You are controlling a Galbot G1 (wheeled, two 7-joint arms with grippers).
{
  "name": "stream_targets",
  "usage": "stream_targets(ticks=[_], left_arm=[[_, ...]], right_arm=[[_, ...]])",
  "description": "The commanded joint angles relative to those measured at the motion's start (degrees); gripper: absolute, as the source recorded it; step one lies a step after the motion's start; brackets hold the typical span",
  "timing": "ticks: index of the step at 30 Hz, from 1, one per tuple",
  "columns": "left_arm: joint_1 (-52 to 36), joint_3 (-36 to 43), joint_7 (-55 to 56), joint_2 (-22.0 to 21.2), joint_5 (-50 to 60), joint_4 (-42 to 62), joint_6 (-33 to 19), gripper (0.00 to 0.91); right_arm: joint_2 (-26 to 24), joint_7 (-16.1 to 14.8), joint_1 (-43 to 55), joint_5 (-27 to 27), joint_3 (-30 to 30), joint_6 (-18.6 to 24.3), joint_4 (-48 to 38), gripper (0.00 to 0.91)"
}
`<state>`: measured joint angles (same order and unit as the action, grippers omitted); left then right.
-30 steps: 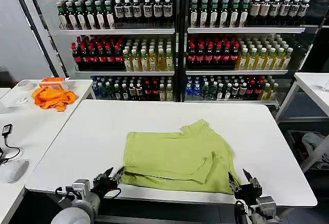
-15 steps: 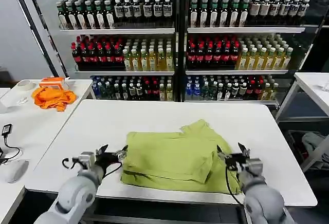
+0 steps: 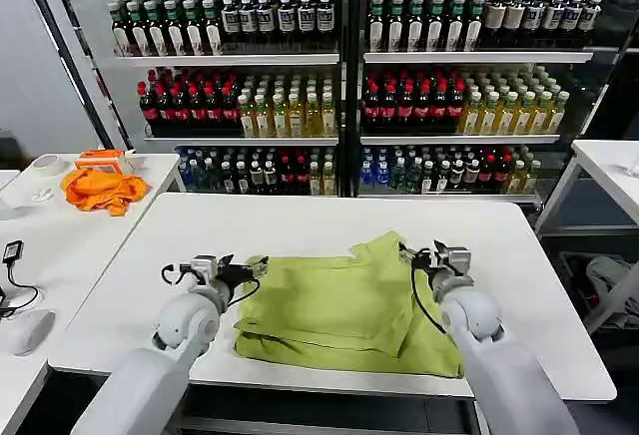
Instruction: Fold and organize the clothes.
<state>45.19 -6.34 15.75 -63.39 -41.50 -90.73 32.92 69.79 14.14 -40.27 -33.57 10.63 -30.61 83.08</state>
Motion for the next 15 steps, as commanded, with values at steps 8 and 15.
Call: stream_targets(ticks=[8, 15], left_arm=[[-6.54, 4.36, -1.28, -3.23, 0.49, 9.37, 0.21, 0.907], [-5.84, 4.18, -1.07, -3.38, 0.77, 9.62, 0.24, 0.02]], right_arm=[[2.97, 0.18, 6.89, -1.13, -3.83, 0.23, -11.6, 0.907], [3.05, 0.39, 7.12, -1.99, -3.75, 0.23, -13.2, 0.0]])
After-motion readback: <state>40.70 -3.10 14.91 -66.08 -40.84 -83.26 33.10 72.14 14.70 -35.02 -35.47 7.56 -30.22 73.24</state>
